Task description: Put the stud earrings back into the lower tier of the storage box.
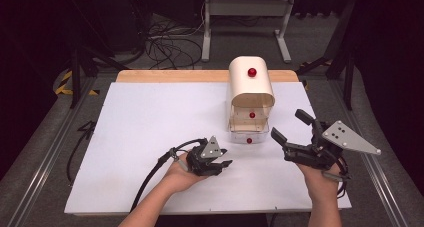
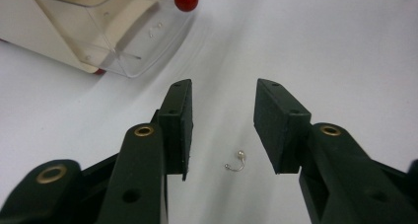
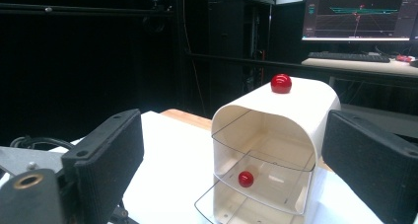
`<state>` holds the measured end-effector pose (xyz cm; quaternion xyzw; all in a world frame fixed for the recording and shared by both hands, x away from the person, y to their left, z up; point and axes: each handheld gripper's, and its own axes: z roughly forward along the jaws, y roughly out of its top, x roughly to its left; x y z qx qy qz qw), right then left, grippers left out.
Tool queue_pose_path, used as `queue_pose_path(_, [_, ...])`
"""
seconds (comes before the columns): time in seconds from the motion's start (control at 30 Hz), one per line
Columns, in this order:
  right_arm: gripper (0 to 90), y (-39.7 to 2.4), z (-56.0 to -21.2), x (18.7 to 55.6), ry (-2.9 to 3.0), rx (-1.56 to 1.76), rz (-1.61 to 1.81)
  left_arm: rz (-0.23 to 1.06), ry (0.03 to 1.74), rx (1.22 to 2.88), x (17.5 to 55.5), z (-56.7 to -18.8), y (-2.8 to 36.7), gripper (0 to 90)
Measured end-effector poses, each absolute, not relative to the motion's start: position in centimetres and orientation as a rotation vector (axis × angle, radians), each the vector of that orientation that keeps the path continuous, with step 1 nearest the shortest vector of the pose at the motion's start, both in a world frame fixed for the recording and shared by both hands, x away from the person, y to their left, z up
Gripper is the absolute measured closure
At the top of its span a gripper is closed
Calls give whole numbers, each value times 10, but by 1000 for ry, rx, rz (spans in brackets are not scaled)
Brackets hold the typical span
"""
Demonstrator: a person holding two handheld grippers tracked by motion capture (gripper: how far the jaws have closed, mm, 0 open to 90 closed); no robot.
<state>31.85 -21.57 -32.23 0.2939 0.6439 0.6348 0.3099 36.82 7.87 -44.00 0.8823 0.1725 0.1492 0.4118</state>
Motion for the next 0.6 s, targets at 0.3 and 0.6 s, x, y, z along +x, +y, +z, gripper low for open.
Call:
queue_pose_path(0.3, [96,-215,-323,319,1707,777,1677,365,434,2268,371,-448,74,637])
queue_pose_path(0.6, [96,-216,-322,318,1703,771,1678,364,421,2307,371,-452,72,688])
